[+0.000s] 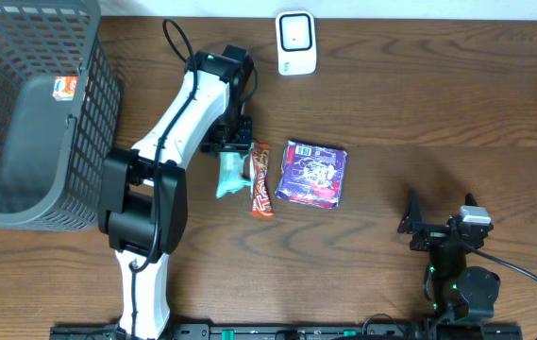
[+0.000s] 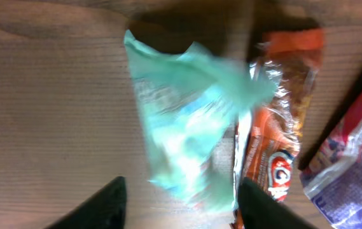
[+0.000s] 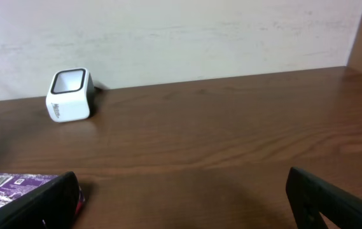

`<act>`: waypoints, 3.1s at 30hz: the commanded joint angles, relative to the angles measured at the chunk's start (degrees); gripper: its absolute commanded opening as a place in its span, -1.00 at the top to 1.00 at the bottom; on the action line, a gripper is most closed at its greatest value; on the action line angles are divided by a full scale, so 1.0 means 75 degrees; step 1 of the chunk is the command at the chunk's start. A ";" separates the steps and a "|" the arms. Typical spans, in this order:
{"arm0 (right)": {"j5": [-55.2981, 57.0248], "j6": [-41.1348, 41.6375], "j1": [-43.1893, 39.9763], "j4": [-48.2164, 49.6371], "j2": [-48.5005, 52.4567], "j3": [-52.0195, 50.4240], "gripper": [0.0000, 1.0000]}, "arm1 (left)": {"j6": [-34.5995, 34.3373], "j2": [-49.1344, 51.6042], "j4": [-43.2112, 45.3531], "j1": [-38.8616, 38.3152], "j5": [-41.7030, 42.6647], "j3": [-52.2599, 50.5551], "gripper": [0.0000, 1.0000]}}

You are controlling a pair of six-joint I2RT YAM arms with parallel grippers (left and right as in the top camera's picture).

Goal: Scan the item barcode
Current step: 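Lift the green pack out and set it left of the candy bar, then reach the left gripper into the basket and grasp the orange tissue pack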

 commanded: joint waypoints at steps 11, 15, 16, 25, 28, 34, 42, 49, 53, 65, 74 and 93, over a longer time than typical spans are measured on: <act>0.0009 -0.0067 0.0052 -0.0029 -0.0041 -0.0012 -0.99 | 0.0058 -0.0443 -0.0749 0.0533 0.0032 0.2713 -0.24; 0.0009 -0.0067 0.0052 -0.0029 -0.0041 -0.0012 -0.98 | 0.0192 -0.0912 -0.0615 0.0997 0.0009 0.3958 -0.29; 0.0009 -0.0067 0.0052 -0.0029 -0.0041 -0.0012 -0.99 | 0.0189 -0.1055 -0.0481 0.1163 0.0009 0.4156 -0.30; 0.0009 -0.0067 0.0052 -0.0029 -0.0041 -0.0012 -0.99 | -0.1195 -0.1944 0.1303 0.3803 0.0009 0.4374 -0.50; 0.0009 -0.0067 0.0052 -0.0029 -0.0041 -0.0012 -0.98 | -0.1865 -0.1897 0.1402 0.4811 0.0009 0.4366 -0.52; 0.0009 -0.0067 0.0052 -0.0029 -0.0041 -0.0012 -0.99 | -0.2410 -0.1658 0.1387 0.6053 0.0006 0.4144 -0.52; 0.0009 -0.0067 0.0052 -0.0029 -0.0041 -0.0012 -0.99 | -0.2413 -0.0749 0.1300 0.6318 -0.0006 0.3701 -0.52; 0.0009 -0.0067 0.0052 -0.0029 -0.0041 -0.0012 -0.98 | -0.2416 0.0443 0.1335 0.6292 -0.0052 0.3701 -0.53; 0.0009 -0.0067 0.0052 -0.0029 -0.0041 -0.0012 -0.98 | -0.2413 0.1087 0.1454 0.6292 -0.0050 0.3701 -0.52; 0.0009 -0.0067 0.0052 -0.0029 -0.0041 -0.0012 -0.99 | -0.2413 0.2133 0.2226 0.5855 0.0032 0.3698 -0.50; 0.0009 -0.0067 0.0052 -0.0029 -0.0041 -0.0012 -0.98 | -0.2448 0.2232 0.2186 0.5540 -0.0653 0.3666 -0.50; 0.0009 -0.0067 0.0052 -0.0029 -0.0041 -0.0012 -0.99 | -0.3617 0.2232 0.2766 0.5598 -0.1279 0.2594 -0.37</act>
